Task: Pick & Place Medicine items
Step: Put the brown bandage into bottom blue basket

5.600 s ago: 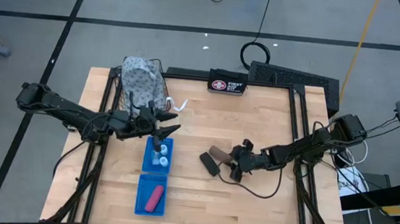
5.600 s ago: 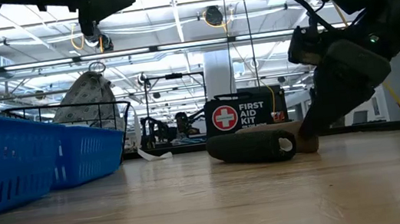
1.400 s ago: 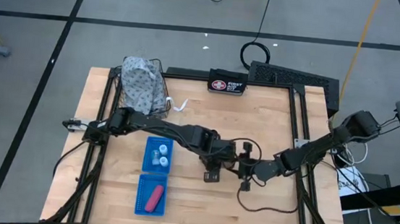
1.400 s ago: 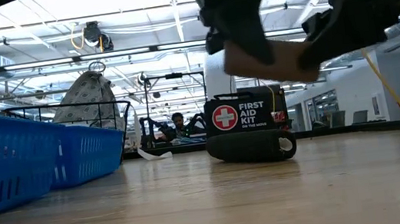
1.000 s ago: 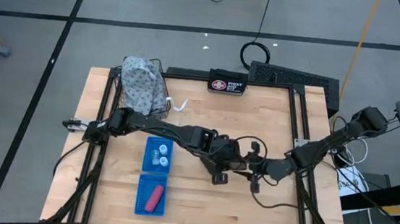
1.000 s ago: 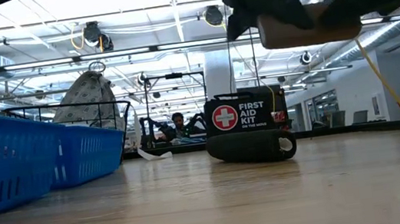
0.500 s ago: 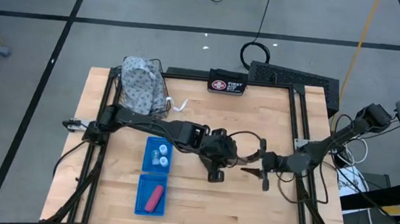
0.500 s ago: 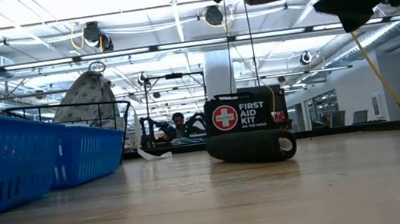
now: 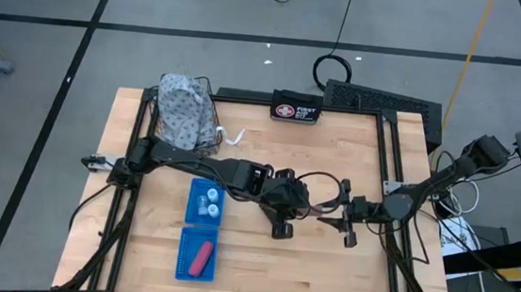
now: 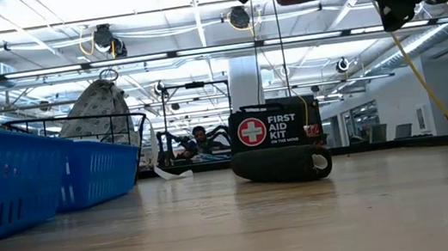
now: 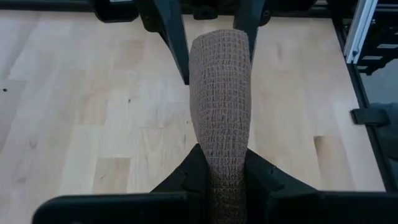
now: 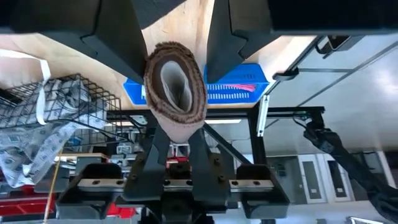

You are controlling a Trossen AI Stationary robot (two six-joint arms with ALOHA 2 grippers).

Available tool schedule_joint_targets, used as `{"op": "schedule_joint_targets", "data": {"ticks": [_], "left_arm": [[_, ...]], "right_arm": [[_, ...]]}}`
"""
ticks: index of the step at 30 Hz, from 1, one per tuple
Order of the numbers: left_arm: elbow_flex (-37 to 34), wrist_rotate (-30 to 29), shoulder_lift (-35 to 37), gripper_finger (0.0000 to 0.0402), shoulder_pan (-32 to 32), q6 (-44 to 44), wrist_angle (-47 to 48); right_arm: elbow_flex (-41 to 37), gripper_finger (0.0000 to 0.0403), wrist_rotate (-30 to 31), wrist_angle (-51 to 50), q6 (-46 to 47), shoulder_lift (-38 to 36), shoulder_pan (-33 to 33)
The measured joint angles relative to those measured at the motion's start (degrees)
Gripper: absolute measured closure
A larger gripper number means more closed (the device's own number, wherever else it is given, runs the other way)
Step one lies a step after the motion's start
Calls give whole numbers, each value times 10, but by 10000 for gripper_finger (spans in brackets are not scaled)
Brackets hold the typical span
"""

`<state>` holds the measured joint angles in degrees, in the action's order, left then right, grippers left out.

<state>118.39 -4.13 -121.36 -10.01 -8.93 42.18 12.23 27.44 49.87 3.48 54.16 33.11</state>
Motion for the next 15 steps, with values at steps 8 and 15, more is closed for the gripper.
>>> {"op": "schedule_joint_targets", "data": {"ticks": [8,15], "left_arm": [[0,2,0,350,1,-2,-4],[0,3,-1,350,1,-2,-3]], "right_arm": [[0,253,-3,67,-42,39,-2],[0,284,-3,83,-49,51,-2]]}}
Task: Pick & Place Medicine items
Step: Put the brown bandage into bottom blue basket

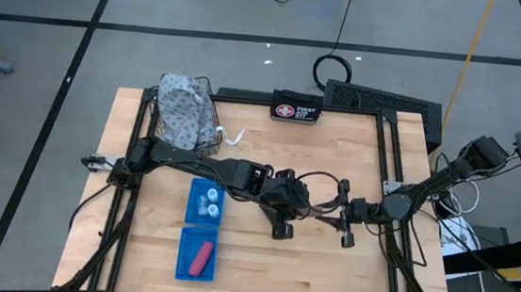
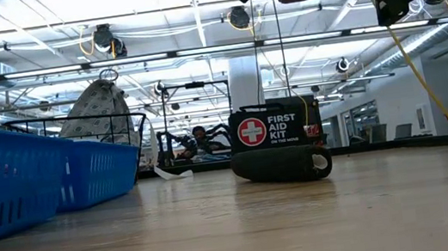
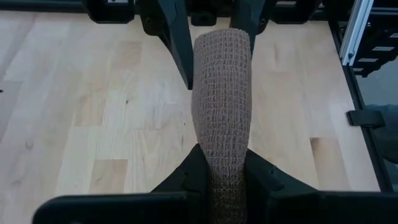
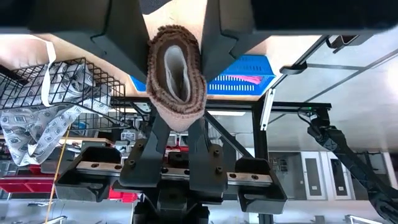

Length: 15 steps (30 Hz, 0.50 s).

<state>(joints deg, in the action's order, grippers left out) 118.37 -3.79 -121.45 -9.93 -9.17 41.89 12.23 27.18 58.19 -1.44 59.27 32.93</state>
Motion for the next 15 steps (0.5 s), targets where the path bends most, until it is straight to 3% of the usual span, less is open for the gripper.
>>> {"op": "schedule_joint_targets", "data": {"ticks": [10,15], "left_arm": [[0,1,0,324,0,-6,3],[-1,24,18,321,3,-9,39]], "right_arm": [[0,377,0,2,-35,0,0],[3,378,11,-7,-28,-1,-3]]}}
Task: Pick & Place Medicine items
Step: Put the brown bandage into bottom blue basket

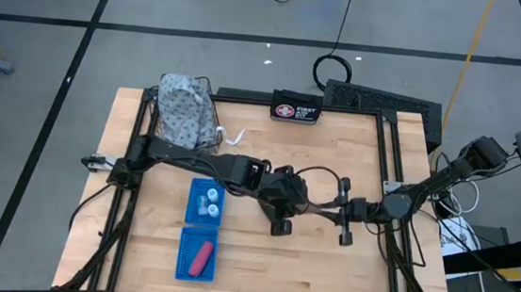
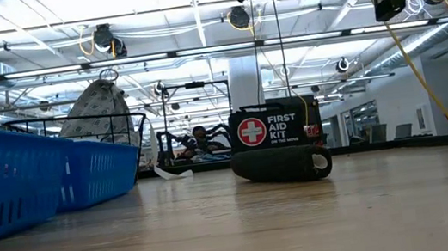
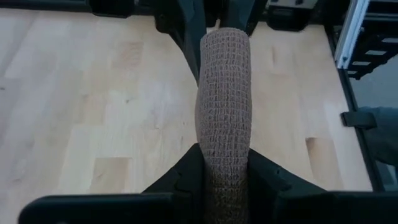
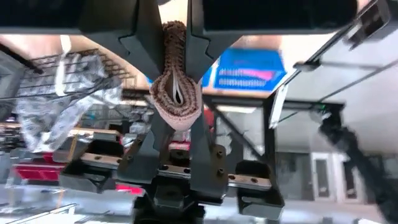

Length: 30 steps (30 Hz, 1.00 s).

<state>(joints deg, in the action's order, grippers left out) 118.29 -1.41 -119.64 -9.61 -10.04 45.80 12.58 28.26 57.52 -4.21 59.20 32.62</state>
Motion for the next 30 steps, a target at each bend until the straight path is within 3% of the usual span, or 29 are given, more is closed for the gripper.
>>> {"op": "schedule_joint_targets", "data": {"ticks": [8,17,23,26,30], "left_arm": [[-1,4,59,320,6,-15,37],[-1,30,57,310,5,-38,40],[1,36,62,233,2,-42,55],[2,42,68,191,1,-42,84],[1,78,72,152,5,-62,84]], "right_arm": [[2,378,-2,-10,26,0,-19],[11,378,-14,-32,28,0,-19],[14,378,-18,-103,34,5,-17],[21,378,-12,-87,46,0,-22],[21,378,-15,-110,64,7,-32]]}}
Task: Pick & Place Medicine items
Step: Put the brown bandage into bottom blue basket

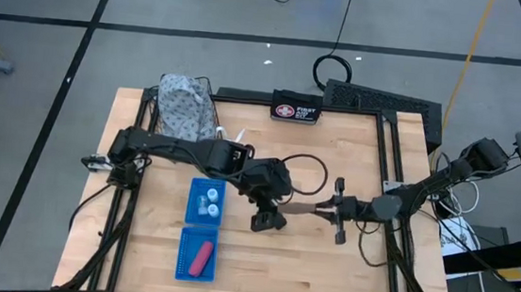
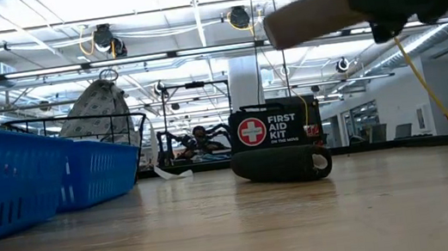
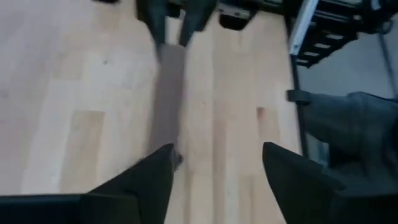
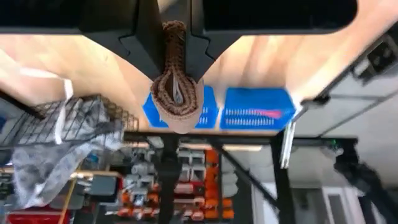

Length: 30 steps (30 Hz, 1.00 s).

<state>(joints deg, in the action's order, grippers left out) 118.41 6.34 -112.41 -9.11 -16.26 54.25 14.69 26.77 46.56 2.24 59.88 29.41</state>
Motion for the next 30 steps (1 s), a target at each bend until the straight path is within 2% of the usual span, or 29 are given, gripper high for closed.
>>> {"op": "schedule_joint_targets", "data": {"ticks": [5,14,20,30], "left_arm": [[0,43,0,134,11,-7,10],[0,57,0,133,32,24,5],[0,-7,-19,133,15,91,5],[-1,-27,-88,133,1,80,18]], "right_arm": [[19,378,-5,-3,2,22,-5],[61,378,-45,-3,2,89,-29],[77,377,-55,17,5,121,-38],[91,378,-67,24,8,140,-39]]}}
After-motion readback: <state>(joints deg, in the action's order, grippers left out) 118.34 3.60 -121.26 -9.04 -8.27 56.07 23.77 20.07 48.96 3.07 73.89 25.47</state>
